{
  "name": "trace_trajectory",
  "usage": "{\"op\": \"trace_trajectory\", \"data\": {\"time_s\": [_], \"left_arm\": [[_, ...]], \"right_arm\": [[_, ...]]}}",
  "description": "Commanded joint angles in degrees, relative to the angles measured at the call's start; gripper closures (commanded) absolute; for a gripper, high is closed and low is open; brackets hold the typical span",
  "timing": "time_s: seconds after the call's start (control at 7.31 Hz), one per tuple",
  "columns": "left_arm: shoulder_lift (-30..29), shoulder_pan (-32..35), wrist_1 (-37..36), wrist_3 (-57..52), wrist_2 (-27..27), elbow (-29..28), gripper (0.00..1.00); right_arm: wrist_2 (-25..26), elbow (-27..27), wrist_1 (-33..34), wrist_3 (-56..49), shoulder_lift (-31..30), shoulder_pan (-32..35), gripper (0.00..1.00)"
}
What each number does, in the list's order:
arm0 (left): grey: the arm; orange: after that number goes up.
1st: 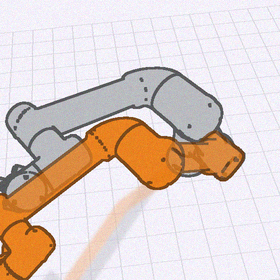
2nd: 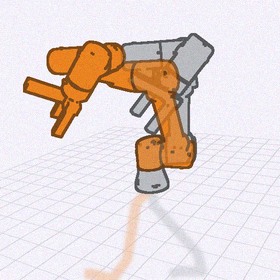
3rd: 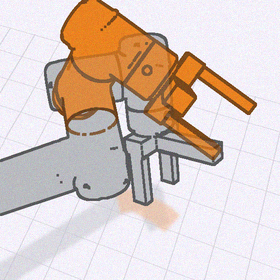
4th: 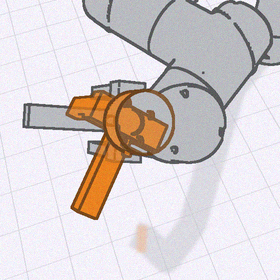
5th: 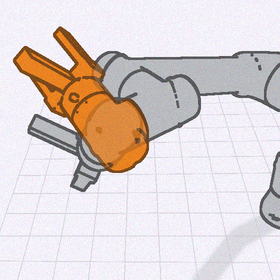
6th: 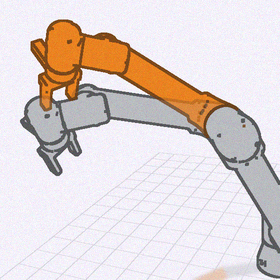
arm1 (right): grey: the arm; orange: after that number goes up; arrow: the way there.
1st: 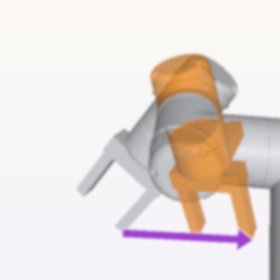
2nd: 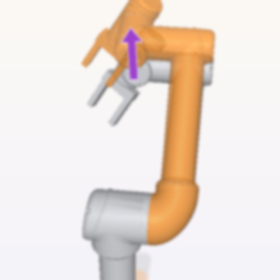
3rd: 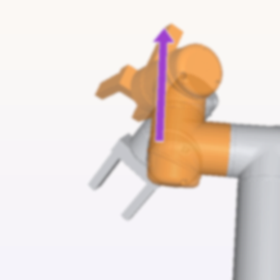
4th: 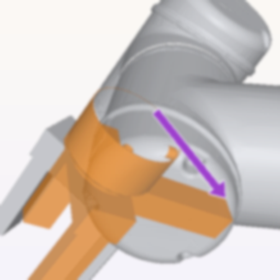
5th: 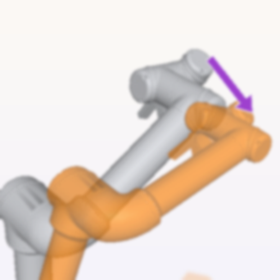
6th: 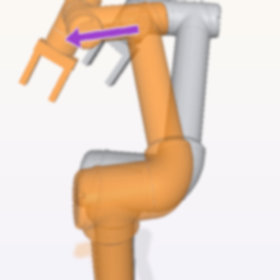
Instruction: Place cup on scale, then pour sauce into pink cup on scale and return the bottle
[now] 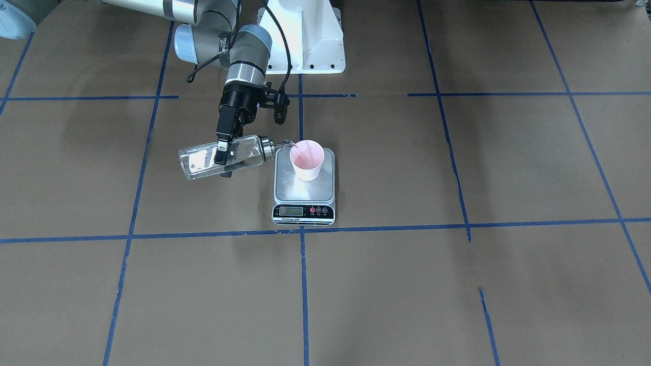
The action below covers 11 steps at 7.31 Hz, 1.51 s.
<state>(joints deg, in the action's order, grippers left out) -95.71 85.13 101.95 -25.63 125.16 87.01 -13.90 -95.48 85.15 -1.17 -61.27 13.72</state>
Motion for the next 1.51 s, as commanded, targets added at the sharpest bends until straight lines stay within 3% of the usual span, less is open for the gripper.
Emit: {"op": "trace_trajectory", "data": {"time_s": [0.0,1.37], "left_arm": [[0.00,0.03,0.00,-0.04,0.00,0.00,0.00],[-0.53,0.82,-0.35,0.05,0.09,0.08,0.00]], "right_arm": [[0.10,0.03,0.02,-0.15,0.01,-0.01,1.00],[0.98,-0.06,0.02,-0.15,0.01,-0.01,1.00]]}}
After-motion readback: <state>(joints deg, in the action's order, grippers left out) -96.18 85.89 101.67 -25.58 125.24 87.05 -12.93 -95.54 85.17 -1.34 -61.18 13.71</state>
